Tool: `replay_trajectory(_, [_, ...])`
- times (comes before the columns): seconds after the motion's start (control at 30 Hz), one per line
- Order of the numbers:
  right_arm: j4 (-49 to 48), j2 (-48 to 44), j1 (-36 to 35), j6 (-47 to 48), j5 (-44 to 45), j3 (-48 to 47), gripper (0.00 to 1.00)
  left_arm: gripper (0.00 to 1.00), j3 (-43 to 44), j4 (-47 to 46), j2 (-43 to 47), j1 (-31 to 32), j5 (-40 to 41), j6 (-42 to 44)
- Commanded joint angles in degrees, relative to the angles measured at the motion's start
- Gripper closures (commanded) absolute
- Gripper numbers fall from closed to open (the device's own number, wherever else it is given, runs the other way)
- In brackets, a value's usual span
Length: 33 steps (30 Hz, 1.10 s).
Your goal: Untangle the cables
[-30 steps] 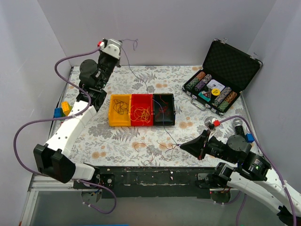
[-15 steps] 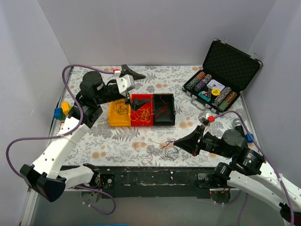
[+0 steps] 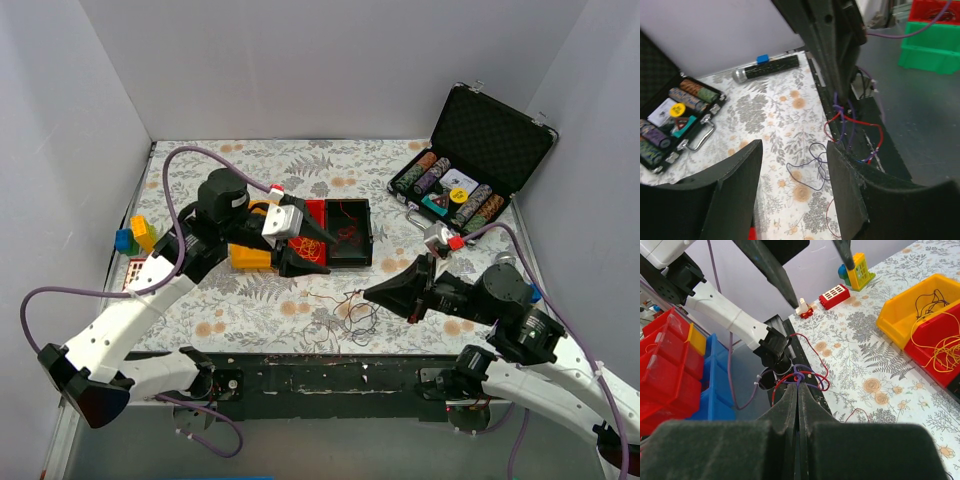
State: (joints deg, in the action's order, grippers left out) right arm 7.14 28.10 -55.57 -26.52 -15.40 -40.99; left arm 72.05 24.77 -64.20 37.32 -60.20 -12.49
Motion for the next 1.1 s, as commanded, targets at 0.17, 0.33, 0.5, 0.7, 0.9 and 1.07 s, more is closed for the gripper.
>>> replay_trajectory(0.17, [-5.3,2.0,-0.2,2.5,-2.1,-3.7,0.99,0.46,-0.9,2.8,-0.7,3.3,-6.2,-2.4])
replay_trajectory(0.33, [-5.9,3.1,-0.2,3.0,-3.0,-4.7,0.99,0.42,-2.3,2.9,-0.8,4.6,-5.2,-1.1])
replay_trajectory(0.5, [-3.2,5.5,-0.2,6.2,5.1,-8.0,0.99,0.30,-7.0,-13.2,0.7,5.0,14.2,-12.1])
replay_trajectory(0.7, [2.4,19.6,-0.2,17.7,21.7,-24.5,0.99,0.02,-11.0,-41.9,2.9,2.3,62.4,-16.2])
replay_trajectory(0.9, [3.1,34.9,0.1,28.8,27.5,-43.8,0.99,0.02,-4.4,-35.9,1.4,-10.0,62.6,-23.8])
replay_trajectory(1.07, [0.1,42.2,4.1,32.3,30.0,-52.8,0.99,0.02,-4.5,-35.1,3.8,-14.6,64.0,-25.8])
